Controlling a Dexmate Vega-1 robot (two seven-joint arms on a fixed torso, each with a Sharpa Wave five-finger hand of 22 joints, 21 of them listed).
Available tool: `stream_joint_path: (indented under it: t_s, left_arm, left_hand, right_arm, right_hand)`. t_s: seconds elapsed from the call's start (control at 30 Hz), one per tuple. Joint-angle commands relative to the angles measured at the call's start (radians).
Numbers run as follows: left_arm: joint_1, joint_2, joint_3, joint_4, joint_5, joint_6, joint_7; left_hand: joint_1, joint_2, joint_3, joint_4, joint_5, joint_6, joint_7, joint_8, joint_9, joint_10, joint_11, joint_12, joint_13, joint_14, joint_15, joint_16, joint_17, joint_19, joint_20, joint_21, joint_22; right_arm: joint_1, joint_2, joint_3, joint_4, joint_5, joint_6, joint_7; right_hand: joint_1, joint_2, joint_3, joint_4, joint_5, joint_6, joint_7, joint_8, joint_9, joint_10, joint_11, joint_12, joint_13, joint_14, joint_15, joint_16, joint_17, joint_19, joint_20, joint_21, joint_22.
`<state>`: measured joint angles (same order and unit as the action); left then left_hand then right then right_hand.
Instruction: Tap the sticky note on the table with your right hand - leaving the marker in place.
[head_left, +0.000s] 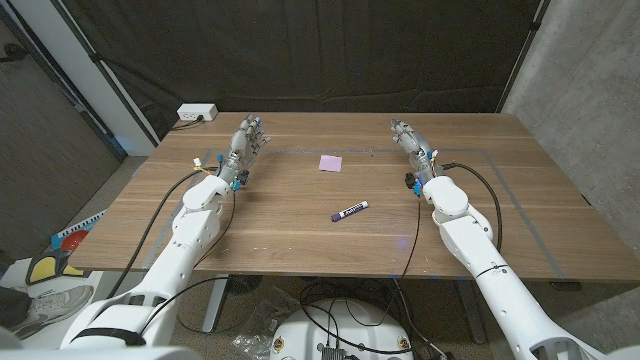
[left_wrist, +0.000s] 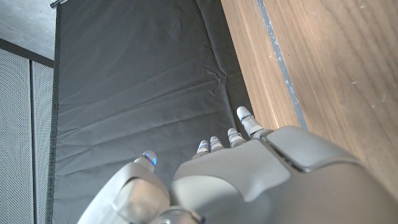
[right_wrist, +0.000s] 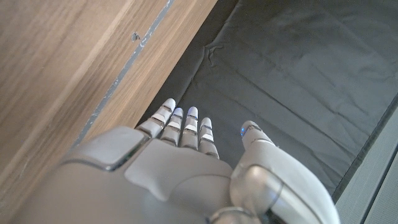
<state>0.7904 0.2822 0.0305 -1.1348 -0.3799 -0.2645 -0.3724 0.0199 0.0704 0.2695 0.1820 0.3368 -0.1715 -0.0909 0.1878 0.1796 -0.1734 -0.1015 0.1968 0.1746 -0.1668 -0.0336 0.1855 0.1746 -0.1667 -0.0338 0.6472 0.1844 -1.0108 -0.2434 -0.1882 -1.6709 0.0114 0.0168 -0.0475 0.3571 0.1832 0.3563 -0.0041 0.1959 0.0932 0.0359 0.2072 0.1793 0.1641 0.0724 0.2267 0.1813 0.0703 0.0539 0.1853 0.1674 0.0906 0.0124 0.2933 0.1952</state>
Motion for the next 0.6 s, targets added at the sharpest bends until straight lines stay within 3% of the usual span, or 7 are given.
stream_joint_path:
  t_s: [0.03, 0.6]
  left_arm:
    - [0.061, -0.005, -0.050, -0.080, 0.010, 0.020, 0.007]
    - [0.091, -0.011, -0.047, -0.124, 0.013, 0.030, 0.024]
  left_hand:
    - [0.004, 0.093, 0.004, -0.003, 0.004, -0.227, -0.006, 0.005, 0.001, -0.209, 0.007, 0.004, 0.005, -0.225, -0.058, 0.006, 0.005, -0.224, -0.054, 0.001, 0.001]
    - [0.008, 0.092, 0.006, -0.005, 0.004, -0.214, -0.007, 0.007, 0.001, -0.200, 0.011, 0.006, 0.005, -0.213, -0.048, 0.007, 0.005, -0.211, -0.048, 0.001, 0.001]
  right_arm:
    - [0.024, -0.007, -0.050, -0.050, -0.223, -0.086, -0.001]
    - [0.058, -0.041, -0.114, -0.087, -0.391, -0.152, 0.034]
  right_hand:
    - [0.015, -0.001, 0.015, -0.003, -0.003, 0.012, 0.000, 0.005, 0.002, 0.018, 0.000, 0.007, 0.003, 0.013, -0.002, 0.006, 0.004, 0.009, -0.001, 0.005, 0.003]
    - [0.034, -0.004, 0.028, -0.017, -0.008, 0.023, -0.004, 0.002, 0.003, 0.032, -0.007, 0.008, 0.002, 0.026, -0.007, 0.005, 0.004, 0.020, 0.003, 0.008, 0.003]
